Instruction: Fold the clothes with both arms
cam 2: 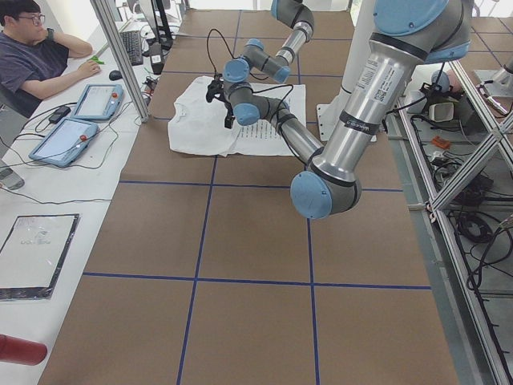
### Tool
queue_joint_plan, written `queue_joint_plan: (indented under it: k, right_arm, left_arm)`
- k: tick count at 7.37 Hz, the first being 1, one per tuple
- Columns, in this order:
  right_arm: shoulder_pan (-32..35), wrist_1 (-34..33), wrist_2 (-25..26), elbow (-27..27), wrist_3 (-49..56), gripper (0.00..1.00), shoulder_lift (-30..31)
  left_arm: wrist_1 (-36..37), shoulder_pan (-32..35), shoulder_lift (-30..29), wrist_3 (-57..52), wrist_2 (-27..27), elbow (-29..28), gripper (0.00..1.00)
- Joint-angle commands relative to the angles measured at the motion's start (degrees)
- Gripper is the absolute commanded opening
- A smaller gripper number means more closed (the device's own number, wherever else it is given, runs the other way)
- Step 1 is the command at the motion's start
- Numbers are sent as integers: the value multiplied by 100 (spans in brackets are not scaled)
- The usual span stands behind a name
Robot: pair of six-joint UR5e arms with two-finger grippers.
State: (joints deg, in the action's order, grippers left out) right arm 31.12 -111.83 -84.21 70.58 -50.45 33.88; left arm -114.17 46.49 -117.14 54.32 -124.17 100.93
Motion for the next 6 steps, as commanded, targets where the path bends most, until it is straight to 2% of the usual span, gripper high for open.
queue_joint_plan:
  k: [1,3,4,6]
  right_arm:
    - [235,-243,238,456,770,100,503]
    - [412,-16,309,448,1054,100,541]
    - [412,499,213,439,967,100,506]
    - [186,1511,-173,299,-154,100,479]
  left_arm:
    - [0,0,-11,8,7,5,100]
    - [-9,-9,-29,139,-2,5,100]
    - [-17,-9,-29,149,-2,5,100]
    - [-26,-9,-2,123,-2,-4,100]
